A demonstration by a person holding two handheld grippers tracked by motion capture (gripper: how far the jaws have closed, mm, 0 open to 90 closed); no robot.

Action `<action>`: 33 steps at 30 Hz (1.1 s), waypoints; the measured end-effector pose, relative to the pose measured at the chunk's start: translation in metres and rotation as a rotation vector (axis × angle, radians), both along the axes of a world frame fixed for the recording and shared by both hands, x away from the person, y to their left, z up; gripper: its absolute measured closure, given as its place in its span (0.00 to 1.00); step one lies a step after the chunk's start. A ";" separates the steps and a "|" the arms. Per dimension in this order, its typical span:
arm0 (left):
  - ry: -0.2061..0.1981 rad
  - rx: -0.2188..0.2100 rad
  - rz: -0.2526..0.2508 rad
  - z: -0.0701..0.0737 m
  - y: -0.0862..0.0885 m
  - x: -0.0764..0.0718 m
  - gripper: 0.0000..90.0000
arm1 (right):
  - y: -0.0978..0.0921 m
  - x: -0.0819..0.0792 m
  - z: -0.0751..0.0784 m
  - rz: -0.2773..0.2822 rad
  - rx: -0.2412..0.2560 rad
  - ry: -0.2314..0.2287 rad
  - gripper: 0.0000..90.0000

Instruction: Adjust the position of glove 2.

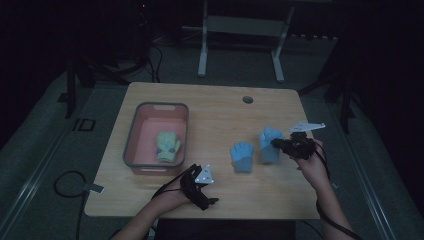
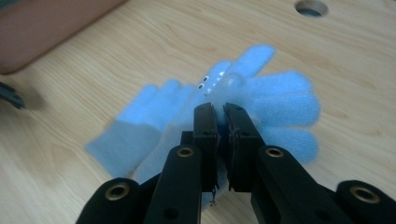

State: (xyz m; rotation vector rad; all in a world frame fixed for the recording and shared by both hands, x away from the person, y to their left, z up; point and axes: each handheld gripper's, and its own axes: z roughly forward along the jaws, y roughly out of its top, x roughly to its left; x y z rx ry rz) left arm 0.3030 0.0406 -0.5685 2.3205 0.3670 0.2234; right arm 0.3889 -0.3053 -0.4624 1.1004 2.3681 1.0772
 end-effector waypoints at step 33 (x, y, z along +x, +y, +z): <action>0.000 -0.003 -0.002 0.001 0.000 0.000 0.05 | 0.074 0.012 -0.035 0.217 0.011 0.132 0.93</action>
